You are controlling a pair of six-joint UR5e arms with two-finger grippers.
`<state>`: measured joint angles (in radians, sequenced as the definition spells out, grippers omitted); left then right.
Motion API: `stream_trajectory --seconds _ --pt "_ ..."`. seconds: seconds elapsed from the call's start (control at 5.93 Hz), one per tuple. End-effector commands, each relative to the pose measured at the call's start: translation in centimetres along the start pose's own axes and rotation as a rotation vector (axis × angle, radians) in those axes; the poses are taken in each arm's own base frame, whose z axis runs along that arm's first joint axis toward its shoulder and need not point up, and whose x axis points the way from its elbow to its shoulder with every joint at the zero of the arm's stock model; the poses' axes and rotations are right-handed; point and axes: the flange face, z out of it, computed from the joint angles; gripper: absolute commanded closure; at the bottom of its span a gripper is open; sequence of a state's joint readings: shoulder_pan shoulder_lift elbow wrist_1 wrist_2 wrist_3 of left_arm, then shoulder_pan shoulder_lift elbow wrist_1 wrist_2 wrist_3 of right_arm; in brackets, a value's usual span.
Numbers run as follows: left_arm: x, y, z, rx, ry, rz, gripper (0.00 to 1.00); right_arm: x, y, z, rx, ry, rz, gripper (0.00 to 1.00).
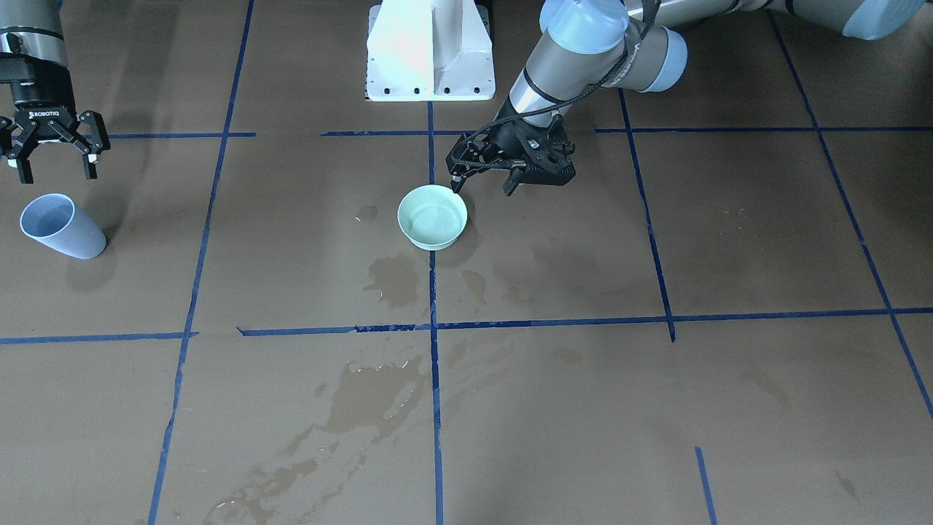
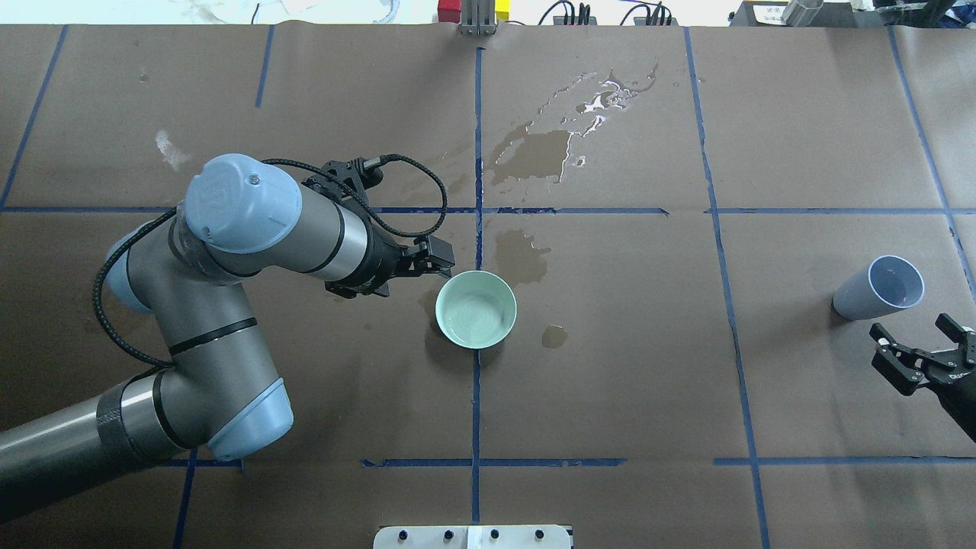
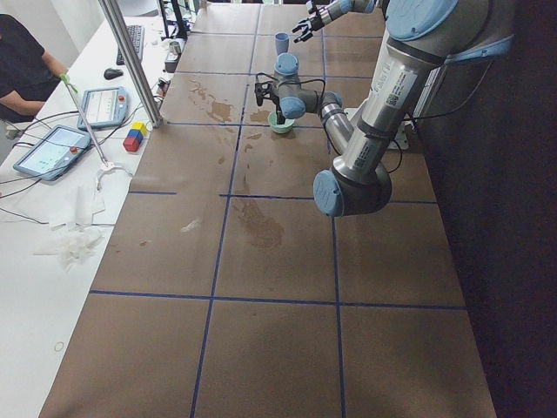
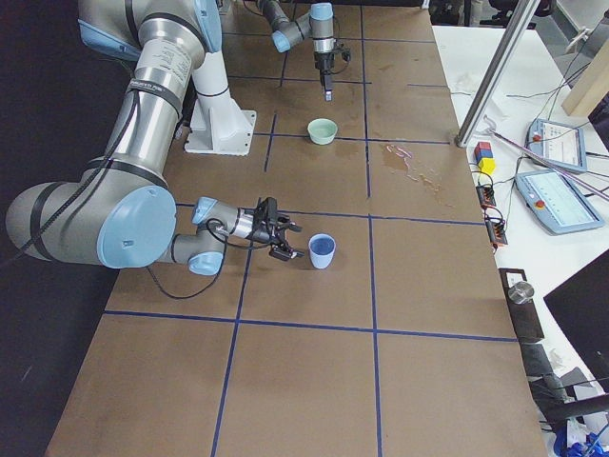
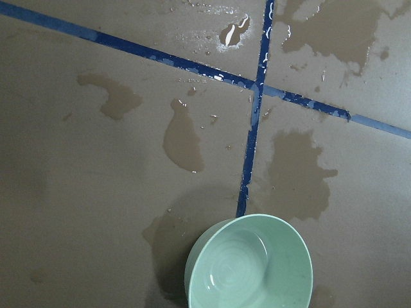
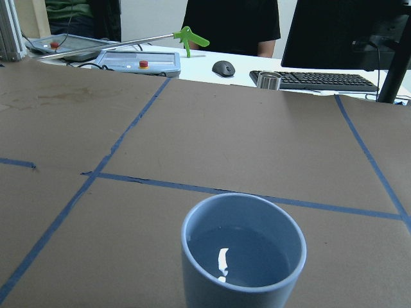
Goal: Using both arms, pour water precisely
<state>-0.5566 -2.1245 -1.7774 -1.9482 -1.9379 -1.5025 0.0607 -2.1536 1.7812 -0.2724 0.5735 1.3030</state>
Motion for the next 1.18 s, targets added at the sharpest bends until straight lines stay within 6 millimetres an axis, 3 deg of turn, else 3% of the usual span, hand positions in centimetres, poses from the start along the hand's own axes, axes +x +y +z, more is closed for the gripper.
stream_trajectory --seconds 0.0,0.17,0.51,1.01 --pt "-0.3 0.0 0.0 0.0 -0.004 -0.001 0.0 0.4 1.2 0.4 0.023 0.003 0.012 0.01" --pt "-0.3 0.0 0.0 0.001 -0.002 0.0 0.0 -0.2 2.6 1.5 0.059 -0.007 0.055 0.01" --pt "-0.3 0.0 0.0 0.0 -0.004 -0.001 0.0 0.4 4.4 2.6 0.091 0.014 0.034 0.01" --pt "-0.2 0.1 -0.2 0.001 0.001 0.001 0.0 0.0 5.2 3.3 0.106 0.012 0.044 0.01"
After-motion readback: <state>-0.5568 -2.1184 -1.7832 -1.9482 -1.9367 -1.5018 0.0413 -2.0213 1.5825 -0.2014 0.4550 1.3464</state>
